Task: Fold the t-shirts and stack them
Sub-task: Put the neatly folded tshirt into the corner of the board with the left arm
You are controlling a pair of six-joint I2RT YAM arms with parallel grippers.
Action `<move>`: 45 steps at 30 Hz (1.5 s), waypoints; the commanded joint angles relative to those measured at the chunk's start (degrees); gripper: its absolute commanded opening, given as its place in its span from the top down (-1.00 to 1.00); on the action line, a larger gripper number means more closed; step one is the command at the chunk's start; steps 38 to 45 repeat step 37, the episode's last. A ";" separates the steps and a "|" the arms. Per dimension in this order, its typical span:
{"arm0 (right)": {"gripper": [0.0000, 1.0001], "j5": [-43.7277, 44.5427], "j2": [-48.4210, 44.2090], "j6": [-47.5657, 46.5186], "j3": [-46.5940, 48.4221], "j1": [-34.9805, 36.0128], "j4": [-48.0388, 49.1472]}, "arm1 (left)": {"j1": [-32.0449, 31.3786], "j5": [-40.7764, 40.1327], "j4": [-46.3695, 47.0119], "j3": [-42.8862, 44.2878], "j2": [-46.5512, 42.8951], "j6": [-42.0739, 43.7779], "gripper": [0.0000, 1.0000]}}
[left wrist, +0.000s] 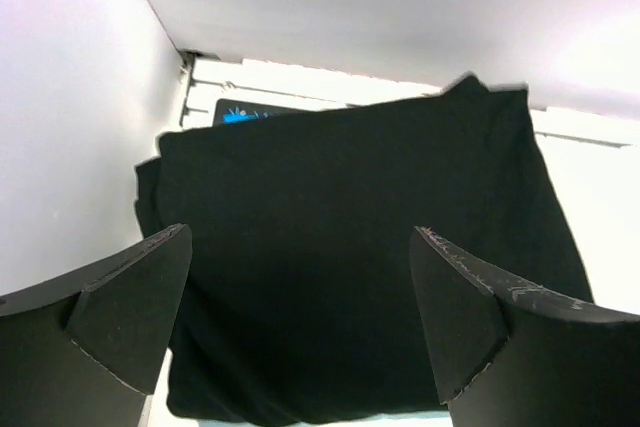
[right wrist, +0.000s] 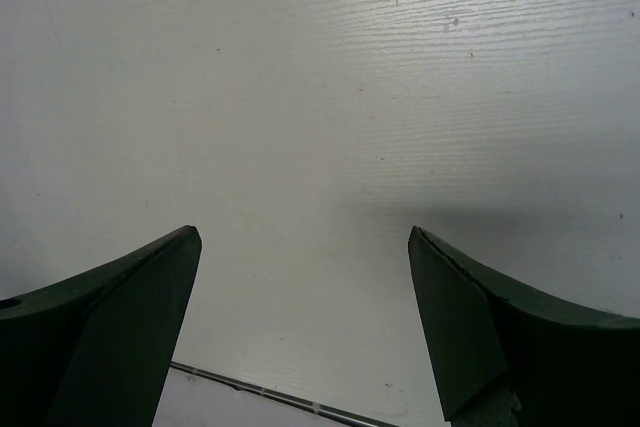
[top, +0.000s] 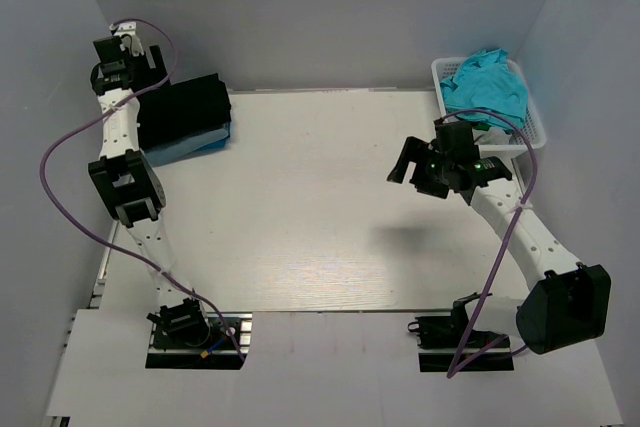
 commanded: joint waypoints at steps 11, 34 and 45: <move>-0.81 -4.29 -2.99 -0.26 -1.94 -0.14 6.39 | -5.66 3.18 0.32 -14.81 -14.05 -7.59 -1.00; -0.81 -5.36 -32.61 -2.11 -27.87 -0.14 12.02 | -35.82 -19.51 -4.51 -84.21 -82.09 -30.63 -1.00; -0.81 -5.09 -35.95 -1.66 -29.46 0.04 12.90 | -35.82 -18.73 -4.52 -84.99 -83.24 -30.10 -1.00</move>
